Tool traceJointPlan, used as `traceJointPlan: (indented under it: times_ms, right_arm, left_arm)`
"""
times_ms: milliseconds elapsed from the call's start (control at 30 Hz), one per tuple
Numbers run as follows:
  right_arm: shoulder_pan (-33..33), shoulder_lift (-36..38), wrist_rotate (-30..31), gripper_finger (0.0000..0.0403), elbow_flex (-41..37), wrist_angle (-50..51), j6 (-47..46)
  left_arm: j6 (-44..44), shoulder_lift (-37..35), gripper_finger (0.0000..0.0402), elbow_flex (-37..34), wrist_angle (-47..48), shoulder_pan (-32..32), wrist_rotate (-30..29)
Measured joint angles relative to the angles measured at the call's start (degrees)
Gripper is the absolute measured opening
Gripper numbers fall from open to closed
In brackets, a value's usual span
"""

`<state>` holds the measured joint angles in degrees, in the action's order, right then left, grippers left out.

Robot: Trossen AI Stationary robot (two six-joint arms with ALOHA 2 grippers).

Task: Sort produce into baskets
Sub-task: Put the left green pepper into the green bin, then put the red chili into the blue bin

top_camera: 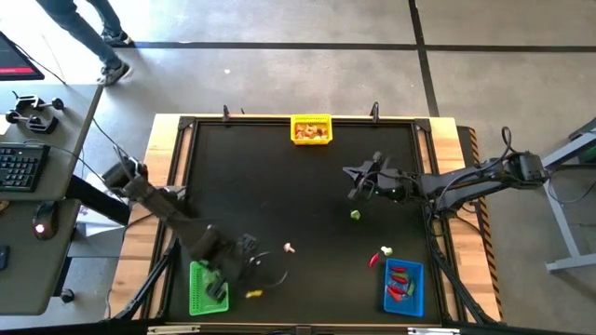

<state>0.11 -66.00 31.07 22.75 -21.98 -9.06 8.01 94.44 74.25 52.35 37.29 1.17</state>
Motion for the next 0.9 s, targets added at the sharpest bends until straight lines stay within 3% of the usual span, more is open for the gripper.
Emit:
traceJointPlan:
  times_ms: [467, 667, 900]
  right_arm:
    - [0.01, 0.00, 0.00, 0.0000, -0.01, -0.02, 0.07]
    - [-0.01, 0.00, 0.02, 0.0000, -0.01, -0.04, 0.50]
    - [0.01, 0.00, -1.31, 0.0000, -0.01, -0.06, 3.52]
  left_arm:
    - [31.44, -11.36, 0.0022, -24.76, -13.70, 13.27, -1.18]
    - [33.75, -11.68, 0.0029, -29.30, -19.89, 16.43, -3.05]
    - [38.12, -11.68, 0.0097, -29.65, -19.09, 16.36, -1.67]
